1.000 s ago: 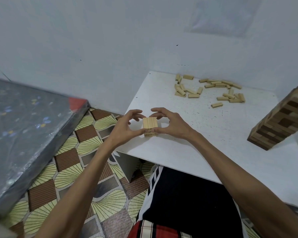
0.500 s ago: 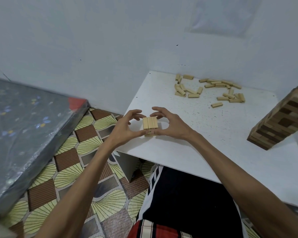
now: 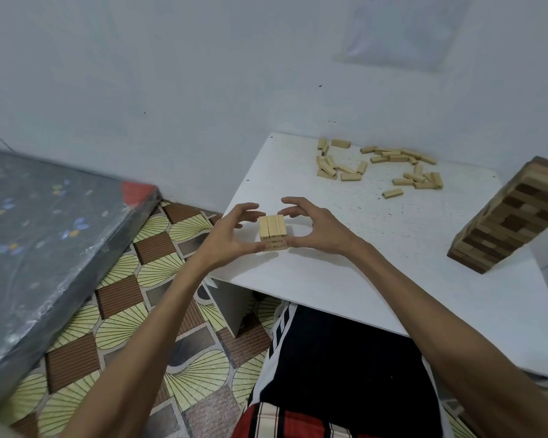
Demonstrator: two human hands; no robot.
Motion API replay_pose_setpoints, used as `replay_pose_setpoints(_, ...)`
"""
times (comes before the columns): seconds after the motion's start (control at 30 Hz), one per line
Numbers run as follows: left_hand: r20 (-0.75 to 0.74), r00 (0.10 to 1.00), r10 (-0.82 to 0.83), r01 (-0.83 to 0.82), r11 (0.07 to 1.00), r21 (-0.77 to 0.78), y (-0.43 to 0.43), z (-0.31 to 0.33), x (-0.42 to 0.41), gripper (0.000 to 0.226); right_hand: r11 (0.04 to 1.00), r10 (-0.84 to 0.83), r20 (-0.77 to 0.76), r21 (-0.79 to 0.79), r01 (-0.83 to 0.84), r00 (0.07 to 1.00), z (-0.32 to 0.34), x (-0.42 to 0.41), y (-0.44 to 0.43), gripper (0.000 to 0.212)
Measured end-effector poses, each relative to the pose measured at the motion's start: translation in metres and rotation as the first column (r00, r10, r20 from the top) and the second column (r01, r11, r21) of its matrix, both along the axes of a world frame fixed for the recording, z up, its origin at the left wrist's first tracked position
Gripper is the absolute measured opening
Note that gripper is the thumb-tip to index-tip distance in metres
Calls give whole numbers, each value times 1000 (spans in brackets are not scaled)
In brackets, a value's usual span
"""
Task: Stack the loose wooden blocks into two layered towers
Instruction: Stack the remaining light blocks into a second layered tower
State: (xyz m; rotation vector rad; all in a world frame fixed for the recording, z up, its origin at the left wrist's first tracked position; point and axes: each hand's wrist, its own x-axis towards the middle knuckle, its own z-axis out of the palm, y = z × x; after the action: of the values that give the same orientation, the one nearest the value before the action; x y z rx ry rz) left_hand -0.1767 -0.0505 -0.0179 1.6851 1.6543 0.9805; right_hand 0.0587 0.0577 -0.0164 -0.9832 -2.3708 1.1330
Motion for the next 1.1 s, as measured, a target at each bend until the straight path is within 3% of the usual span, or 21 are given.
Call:
replay_pose_setpoints(0.37,-10,998,70,-70,997,23,6,-12,2,78,998,-37,-40,-42,36,999,-9,-3,-1,80)
replay_pose_setpoints(0.87,17,998,52,-53,998,39,-2,-6,5,90,999,-31,-76,-38,28,997,-7,-3,-6,87)
replay_pose_setpoints(1.1,-3,998,56,-55,995,88,-1,-4,3,76,999,-43,-115,-20,41,992,-1,-6,-6,79)
